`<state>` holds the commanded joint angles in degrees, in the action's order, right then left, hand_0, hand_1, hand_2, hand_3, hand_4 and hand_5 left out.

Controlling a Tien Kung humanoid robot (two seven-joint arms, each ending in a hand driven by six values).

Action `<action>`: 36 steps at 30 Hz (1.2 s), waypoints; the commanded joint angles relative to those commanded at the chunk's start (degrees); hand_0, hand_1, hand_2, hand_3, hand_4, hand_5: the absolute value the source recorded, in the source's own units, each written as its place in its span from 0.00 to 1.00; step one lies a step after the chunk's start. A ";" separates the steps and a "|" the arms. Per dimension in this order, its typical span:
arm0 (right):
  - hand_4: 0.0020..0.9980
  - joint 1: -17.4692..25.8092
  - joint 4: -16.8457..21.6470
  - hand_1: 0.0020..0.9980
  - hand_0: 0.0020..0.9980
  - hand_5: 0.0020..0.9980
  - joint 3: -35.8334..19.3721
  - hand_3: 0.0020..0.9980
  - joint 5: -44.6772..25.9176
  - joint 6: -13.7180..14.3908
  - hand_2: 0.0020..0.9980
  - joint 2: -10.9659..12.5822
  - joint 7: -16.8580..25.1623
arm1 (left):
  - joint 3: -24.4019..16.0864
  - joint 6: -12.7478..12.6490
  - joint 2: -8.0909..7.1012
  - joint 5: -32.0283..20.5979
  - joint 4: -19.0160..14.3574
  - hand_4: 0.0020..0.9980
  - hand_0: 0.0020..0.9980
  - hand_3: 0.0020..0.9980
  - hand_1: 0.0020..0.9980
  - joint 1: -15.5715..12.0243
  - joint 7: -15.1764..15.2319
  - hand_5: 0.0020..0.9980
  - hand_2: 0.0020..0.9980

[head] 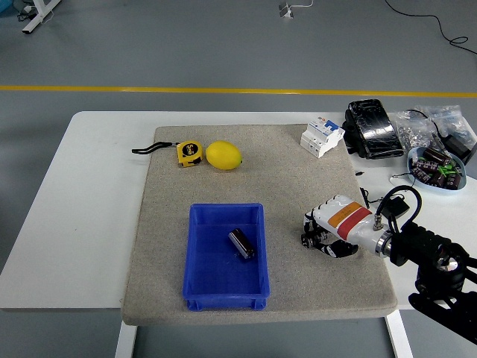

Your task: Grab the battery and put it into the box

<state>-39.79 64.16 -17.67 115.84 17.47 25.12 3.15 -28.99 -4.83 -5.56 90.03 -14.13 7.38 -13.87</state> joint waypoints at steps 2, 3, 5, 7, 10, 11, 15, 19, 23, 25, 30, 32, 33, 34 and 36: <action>0.73 0.00 -0.11 0.45 0.47 0.06 -0.01 0.48 -0.08 -0.10 0.49 -0.04 0.02 | 0.03 0.04 -0.02 -0.03 -0.01 0.72 0.73 0.68 0.64 0.01 0.00 0.67 0.71; 0.73 0.01 -0.15 0.45 0.47 0.06 0.01 0.48 -0.09 -0.13 0.49 -0.04 0.02 | 0.06 0.07 -0.03 -0.03 -0.01 0.72 0.73 0.68 0.64 0.02 0.02 0.67 0.71; 0.73 0.06 -0.25 0.45 0.47 0.06 0.03 0.48 -0.17 -0.12 0.49 -0.07 0.08 | 0.06 0.12 -0.04 -0.01 -0.01 0.72 0.73 0.68 0.64 0.02 0.02 0.67 0.71; 0.73 0.10 -0.44 0.45 0.47 0.06 0.08 0.48 -0.23 -0.13 0.49 -0.11 0.09 | 0.06 0.13 -0.03 -0.02 -0.02 0.72 0.73 0.68 0.64 0.03 0.00 0.67 0.71; 0.73 0.13 -0.60 0.44 0.46 0.06 0.15 0.48 -0.26 -0.16 0.48 -0.07 0.06 | 0.11 0.22 -0.06 -0.02 -0.04 0.72 0.73 0.68 0.64 0.06 0.01 0.67 0.71; 0.73 0.15 -0.59 0.44 0.46 0.06 0.14 0.48 -0.31 -0.18 0.48 -0.06 0.06 | 0.08 0.25 -0.06 0.04 -0.04 0.72 0.73 0.68 0.64 0.05 0.01 0.67 0.71; 0.73 0.27 0.21 0.43 0.46 0.06 -0.08 0.47 -0.21 -0.17 0.47 0.13 -0.07 | -0.11 0.34 -0.06 0.26 -0.05 0.72 0.73 0.68 0.64 -0.08 -0.05 0.67 0.71; 0.73 0.23 1.58 0.43 0.46 0.06 -0.27 0.47 0.22 -0.11 0.47 0.36 -0.28 | -0.51 0.44 -0.08 0.72 -0.03 0.72 0.73 0.68 0.64 -0.27 -0.16 0.67 0.71; 0.74 0.23 2.58 0.42 0.47 0.05 -0.38 0.47 0.59 -0.17 0.47 0.54 -0.46 | -0.90 0.82 -0.17 1.77 -0.03 0.72 0.73 0.68 0.64 -0.40 -0.13 0.67 0.71; 0.74 0.27 2.95 0.42 0.47 0.05 -0.42 0.47 0.71 -0.29 0.47 0.65 -0.56 | -1.10 1.02 -0.21 2.32 -0.03 0.72 0.73 0.68 0.64 -0.44 -0.12 0.67 0.71; 0.75 0.19 3.98 0.42 0.46 0.05 -0.59 0.47 1.01 -0.61 0.47 0.97 -0.89 | -1.36 0.95 -0.21 2.67 -0.01 0.72 0.73 0.68 0.64 -0.60 -0.19 0.67 0.71; 0.75 0.05 4.56 0.42 0.46 0.05 -0.77 0.47 1.08 -0.78 0.47 1.13 -1.04 | -1.41 0.93 -0.24 2.81 0.00 0.72 0.73 0.68 0.64 -0.61 -0.23 0.67 0.71; 0.75 -0.04 4.85 0.42 0.46 0.05 -0.85 0.47 1.16 -0.87 0.47 1.21 -1.11 | -1.41 0.91 -0.26 2.82 0.00 0.72 0.73 0.68 0.64 -0.63 -0.24 0.67 0.71; 0.75 -0.15 5.18 0.42 0.46 0.05 -0.98 0.47 1.30 -0.98 0.47 1.27 -1.23 | -1.45 0.88 -0.27 2.87 0.01 0.72 0.73 0.68 0.64 -0.64 -0.26 0.67 0.71; 0.75 -0.36 5.79 0.42 0.46 0.05 -1.39 0.47 1.62 -1.31 0.47 1.33 -1.48 | -1.48 0.87 -0.31 2.98 0.02 0.72 0.73 0.68 0.64 -0.66 -0.31 0.67 0.71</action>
<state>-40.14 69.95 -19.06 117.47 16.16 26.46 1.67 -30.48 -3.96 -5.87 93.02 -14.10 6.72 -14.17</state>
